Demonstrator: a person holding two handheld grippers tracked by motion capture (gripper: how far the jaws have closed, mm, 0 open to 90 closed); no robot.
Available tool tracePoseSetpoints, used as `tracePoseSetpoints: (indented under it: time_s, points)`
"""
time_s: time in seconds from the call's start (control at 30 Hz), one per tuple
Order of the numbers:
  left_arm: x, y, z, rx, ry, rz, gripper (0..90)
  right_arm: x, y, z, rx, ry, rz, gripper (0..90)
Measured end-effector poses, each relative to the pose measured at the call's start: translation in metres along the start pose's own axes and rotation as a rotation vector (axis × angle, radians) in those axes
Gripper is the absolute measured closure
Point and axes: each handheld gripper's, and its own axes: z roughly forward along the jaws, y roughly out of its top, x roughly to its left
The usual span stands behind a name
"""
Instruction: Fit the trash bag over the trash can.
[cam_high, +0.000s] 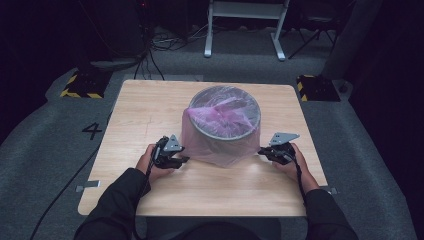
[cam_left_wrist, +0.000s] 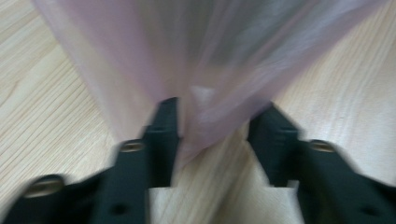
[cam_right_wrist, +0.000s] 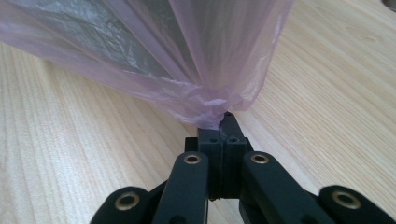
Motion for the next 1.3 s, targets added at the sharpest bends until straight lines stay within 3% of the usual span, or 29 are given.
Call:
tracePoseSetpoints:
  time_s: [0.07, 0.17, 0.33, 0.43, 0.57, 0.67, 0.73, 0.8, 0.97, 1.1, 1.3]
  points:
    - [-0.004, -0.001, -0.006, -0.013, 0.023, -0.006, 30.7, -0.001, -0.002, -0.001, -0.01, -0.001, 0.007, 90.0]
    - [-0.01, -0.005, -0.015, -0.023, 0.035, -0.02, 19.0, -0.002, -0.005, -0.003, -0.02, 0.002, 0.012, 88.3]
    - [-0.012, -0.016, -0.037, -0.101, 0.038, -0.08, 18.5, -0.002, -0.008, -0.007, -0.032, 0.002, 0.014, 75.1]
    - [-0.01, -0.02, -0.048, -0.122, 0.074, -0.107, 19.1, -0.003, -0.008, -0.011, -0.048, 0.017, 0.04, 54.3]
    - [-0.005, -0.032, -0.05, -0.053, 0.094, -0.138, 19.9, -0.003, -0.008, -0.019, -0.055, 0.037, 0.071, 35.9]
    - [0.001, -0.04, -0.05, -0.02, 0.094, -0.16, 20.7, -0.001, -0.007, -0.027, -0.062, 0.008, 0.095, 27.7]
    - [0.005, -0.047, -0.049, 0.01, 0.088, -0.187, 20.3, 0.002, -0.007, -0.033, -0.081, 0.0, 0.102, 26.2]
    - [0.008, -0.052, -0.048, 0.034, 0.09, -0.197, 20.3, 0.005, -0.005, -0.04, -0.116, 0.009, 0.113, 23.7]
    - [0.013, -0.058, -0.047, 0.063, 0.084, -0.215, 19.9, 0.008, 0.0, -0.054, -0.16, -0.024, 0.129, 20.6]
    - [0.013, -0.058, -0.044, 0.074, 0.081, -0.219, 18.6, 0.017, 0.01, -0.063, -0.175, -0.064, 0.114, 20.7]
    - [0.013, -0.059, -0.042, 0.062, 0.091, -0.224, 15.8, 0.028, 0.025, -0.075, -0.208, -0.082, 0.093, 20.9]
